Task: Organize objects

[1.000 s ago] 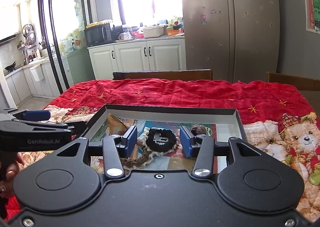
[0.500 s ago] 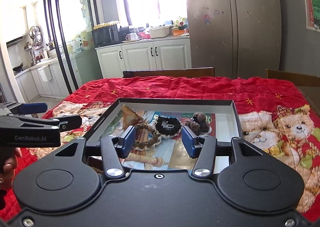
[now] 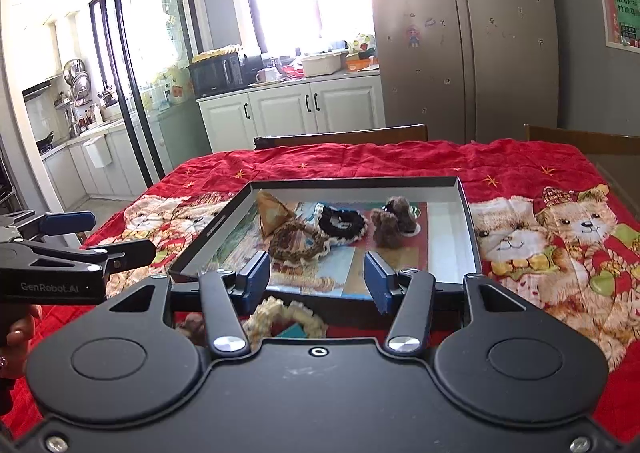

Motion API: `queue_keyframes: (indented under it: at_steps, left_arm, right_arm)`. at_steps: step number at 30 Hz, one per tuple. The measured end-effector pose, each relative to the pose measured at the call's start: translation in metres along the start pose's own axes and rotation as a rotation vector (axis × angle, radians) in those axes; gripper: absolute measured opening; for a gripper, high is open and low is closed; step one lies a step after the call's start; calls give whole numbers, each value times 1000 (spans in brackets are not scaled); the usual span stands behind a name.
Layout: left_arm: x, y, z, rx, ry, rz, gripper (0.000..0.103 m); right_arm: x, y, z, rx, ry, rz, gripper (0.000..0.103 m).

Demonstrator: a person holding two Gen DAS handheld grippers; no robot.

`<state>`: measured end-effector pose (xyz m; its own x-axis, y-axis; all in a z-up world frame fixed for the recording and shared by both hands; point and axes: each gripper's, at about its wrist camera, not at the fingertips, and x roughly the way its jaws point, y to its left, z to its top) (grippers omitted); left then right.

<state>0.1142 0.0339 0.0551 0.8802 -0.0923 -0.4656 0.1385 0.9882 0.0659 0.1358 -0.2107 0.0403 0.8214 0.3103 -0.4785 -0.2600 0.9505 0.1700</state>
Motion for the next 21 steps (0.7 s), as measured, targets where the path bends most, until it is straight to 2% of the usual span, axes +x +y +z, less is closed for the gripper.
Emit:
queue_keyframes:
  at_steps: [6,14,21]
  left_arm:
    - [-9,5,-16,-4,4,-50,103]
    - [-12,13,-35,-22,21,-74,103]
    - [-4,4,-52,25,47,-112,103]
  right_arm:
    - [-11,5,-15,-12,0,4,51]
    - [-24,6,-39,-17,12,16,51]
    - [-20,4,-57,-18,18,20,51]
